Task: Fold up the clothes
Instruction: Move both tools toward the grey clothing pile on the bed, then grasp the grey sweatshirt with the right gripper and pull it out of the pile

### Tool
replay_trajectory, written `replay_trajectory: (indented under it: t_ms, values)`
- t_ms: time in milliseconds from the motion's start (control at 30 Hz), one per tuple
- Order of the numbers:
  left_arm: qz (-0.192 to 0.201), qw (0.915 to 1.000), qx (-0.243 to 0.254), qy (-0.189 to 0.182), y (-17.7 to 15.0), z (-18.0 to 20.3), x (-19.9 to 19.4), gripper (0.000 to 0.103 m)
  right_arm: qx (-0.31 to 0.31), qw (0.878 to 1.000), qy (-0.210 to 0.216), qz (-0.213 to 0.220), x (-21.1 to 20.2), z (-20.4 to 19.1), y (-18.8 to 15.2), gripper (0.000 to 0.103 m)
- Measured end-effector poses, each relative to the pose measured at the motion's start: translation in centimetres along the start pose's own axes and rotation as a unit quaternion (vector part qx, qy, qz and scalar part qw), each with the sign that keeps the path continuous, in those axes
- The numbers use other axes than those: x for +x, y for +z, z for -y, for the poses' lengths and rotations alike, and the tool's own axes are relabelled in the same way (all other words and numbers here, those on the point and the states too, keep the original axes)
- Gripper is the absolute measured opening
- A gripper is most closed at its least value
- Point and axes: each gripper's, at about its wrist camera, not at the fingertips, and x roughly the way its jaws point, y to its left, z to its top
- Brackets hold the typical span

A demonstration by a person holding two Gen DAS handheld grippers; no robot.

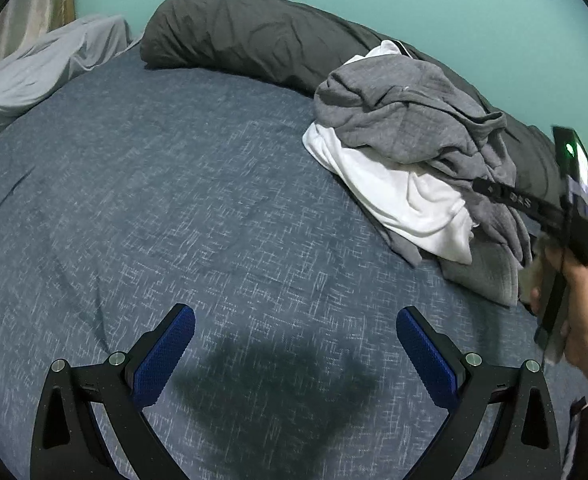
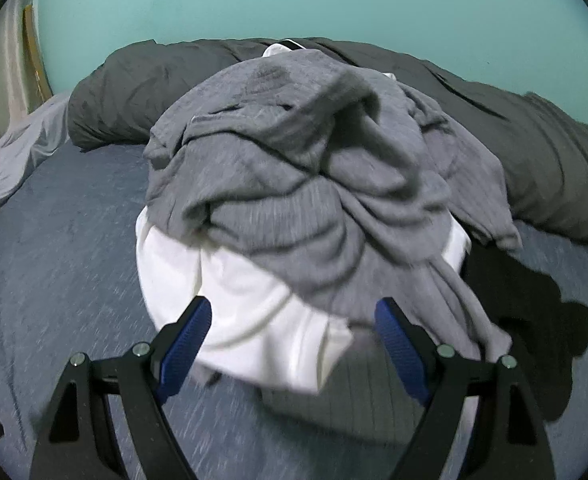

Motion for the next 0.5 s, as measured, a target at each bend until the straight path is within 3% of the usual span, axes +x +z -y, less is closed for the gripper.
replay_trajectory:
  t_ms: [133, 200, 267, 367, 400, 500]
  values:
    - [-0.005, 1.0, 0.002, -0.002, 0.1, 0.0, 0.5, 0.103, -0.014, 1.0, 0.002, -0.003, 1.9, -0.7, 1.1, 0.082]
    - [-0.005, 1.0, 0.005, -0.005, 0.1, 0.0, 0.6, 0.103, -0.021, 1.0, 0.004, -0.005, 2.6, -1.1, 1.5, 0.057]
    - [-0.003, 0.9999, 0.008, -0.006, 0.2, 0.1, 0.5, 0.103, -0.03, 1.0, 0.002, -0.002, 3.0, -1.4, 1.9, 0.044]
    - [0.0, 0.9999, 0.01, -0.007, -0.1, 0.0, 0.3, 0.103, -0.031, 0.999, 0.012, 0.001, 2.9, -1.7, 2.5, 0.009]
    - [0.001, 0.9999, 0.011, -0.007, -0.3, 0.0, 0.2, 0.103, -0.029, 0.999, 0.016, 0.006, 2.6, -1.8, 2.7, 0.004]
    - [0.002, 0.9999, 0.012, -0.008, -0.8, -0.3, -0.2, 0.103, -0.026, 0.999, 0.027, 0.019, 1.7, -1.8, 3.0, 0.002]
